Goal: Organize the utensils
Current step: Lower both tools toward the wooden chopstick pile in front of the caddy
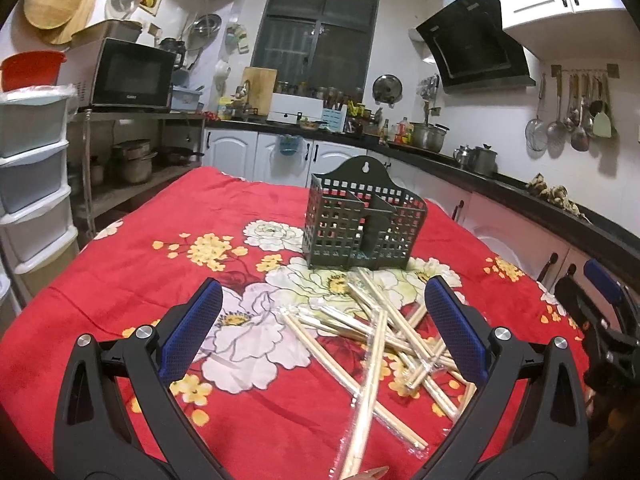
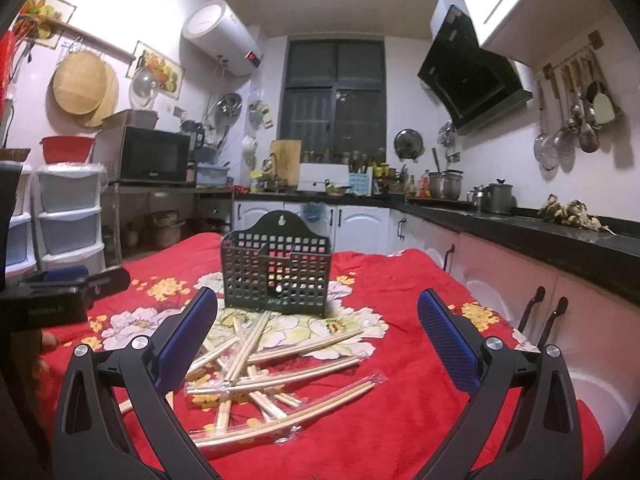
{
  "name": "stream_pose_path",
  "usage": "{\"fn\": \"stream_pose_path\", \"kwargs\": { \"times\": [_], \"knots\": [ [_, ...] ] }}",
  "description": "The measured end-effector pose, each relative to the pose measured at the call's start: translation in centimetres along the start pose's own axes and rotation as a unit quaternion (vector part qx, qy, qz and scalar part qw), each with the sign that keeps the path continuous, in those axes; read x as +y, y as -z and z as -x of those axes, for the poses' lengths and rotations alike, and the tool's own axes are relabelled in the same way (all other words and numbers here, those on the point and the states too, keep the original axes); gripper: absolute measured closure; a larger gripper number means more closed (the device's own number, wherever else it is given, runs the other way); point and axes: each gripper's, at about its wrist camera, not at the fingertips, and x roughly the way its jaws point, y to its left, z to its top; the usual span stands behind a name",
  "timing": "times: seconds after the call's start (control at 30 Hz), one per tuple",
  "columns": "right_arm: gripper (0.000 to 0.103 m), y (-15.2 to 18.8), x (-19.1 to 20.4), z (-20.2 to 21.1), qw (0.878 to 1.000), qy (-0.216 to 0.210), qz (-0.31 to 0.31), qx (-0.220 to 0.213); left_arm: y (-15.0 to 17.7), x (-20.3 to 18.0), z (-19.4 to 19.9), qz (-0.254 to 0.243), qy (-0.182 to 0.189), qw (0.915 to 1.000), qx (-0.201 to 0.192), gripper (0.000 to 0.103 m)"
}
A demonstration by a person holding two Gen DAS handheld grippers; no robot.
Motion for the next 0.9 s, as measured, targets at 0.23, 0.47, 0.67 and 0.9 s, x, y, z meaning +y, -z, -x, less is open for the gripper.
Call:
{"fn": "stream_pose_path", "kwargs": {
  "times": [0.23,0.47,0.67,0.9],
  "knots": [
    [0.006,-0.5,0.6,-1.4,0.999,-0.029,-0.002,0.035,-1.3,1.7,0.0,0.015,0.02,0.9997,-0.004,0.009],
    [0.006,-1.3,0.7,-2.8,0.997,-0.045,0.004,0.055,-3.8,1.4,-1.4,0.001,0.02,0.9997,0.012,0.009],
    [0.006,-2.3,-0.2,-4.8,0.996,-0.048,0.0,0.082,-5.5,0.2,-3.8,-0.01,0.049,0.9976,0.048,0.009],
    [0.006,-2.7,-2.2,-7.9,0.99,-0.047,-0.014,0.131,-6.2,-1.4,-7.8,-0.038,0.074,0.9903,0.111,0.009]
  ]
}}
